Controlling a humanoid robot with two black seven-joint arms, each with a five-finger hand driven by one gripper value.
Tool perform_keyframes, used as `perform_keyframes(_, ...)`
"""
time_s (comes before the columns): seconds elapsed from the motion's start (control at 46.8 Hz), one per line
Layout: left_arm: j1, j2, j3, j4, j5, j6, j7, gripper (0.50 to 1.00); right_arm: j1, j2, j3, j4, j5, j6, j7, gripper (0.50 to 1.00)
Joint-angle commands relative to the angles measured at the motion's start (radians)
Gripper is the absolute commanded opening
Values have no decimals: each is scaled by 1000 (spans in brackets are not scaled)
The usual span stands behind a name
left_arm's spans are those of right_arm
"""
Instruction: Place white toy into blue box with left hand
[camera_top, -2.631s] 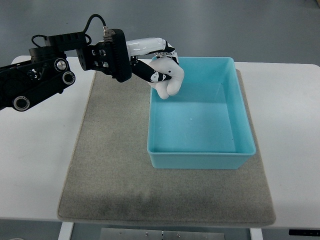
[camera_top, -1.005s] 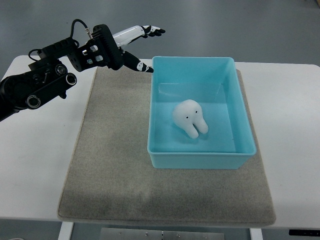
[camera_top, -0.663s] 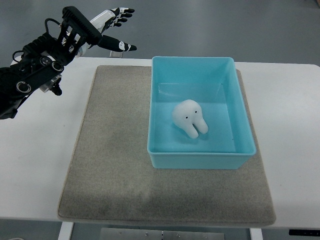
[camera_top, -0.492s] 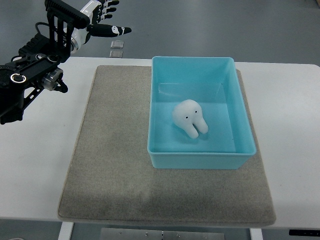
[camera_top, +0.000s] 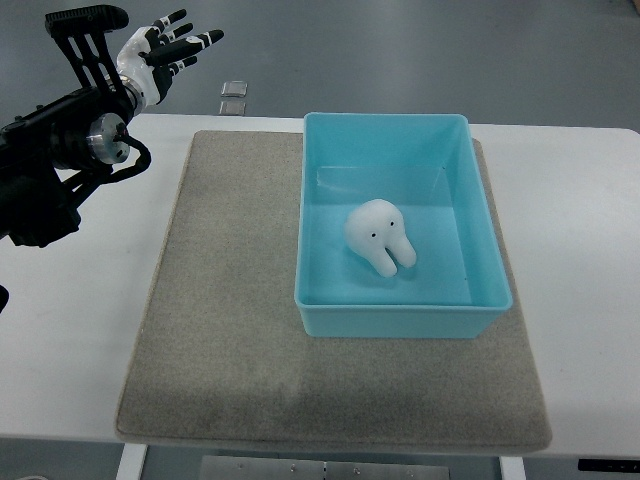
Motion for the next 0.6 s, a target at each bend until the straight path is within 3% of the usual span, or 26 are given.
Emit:
perform_keyframes(0.0, 6, 0, -5, 17, -71, -80, 1, 949, 0, 0, 0, 0, 0, 0, 1, 936)
perform_keyframes(0.128, 14, -2, -8, 71, -156, -254, -1, 954, 0, 0, 0, 0, 0, 0, 0, 936)
perform_keyframes(0.214, 17, -18, -10, 101, -177, -320, -1, 956, 0, 0, 0, 0, 0, 0, 0, 936)
perform_keyframes(0.578, 29, -64, -51, 126, -176, -332, -22, 962, 0, 0, 0, 0, 0, 0, 0, 936)
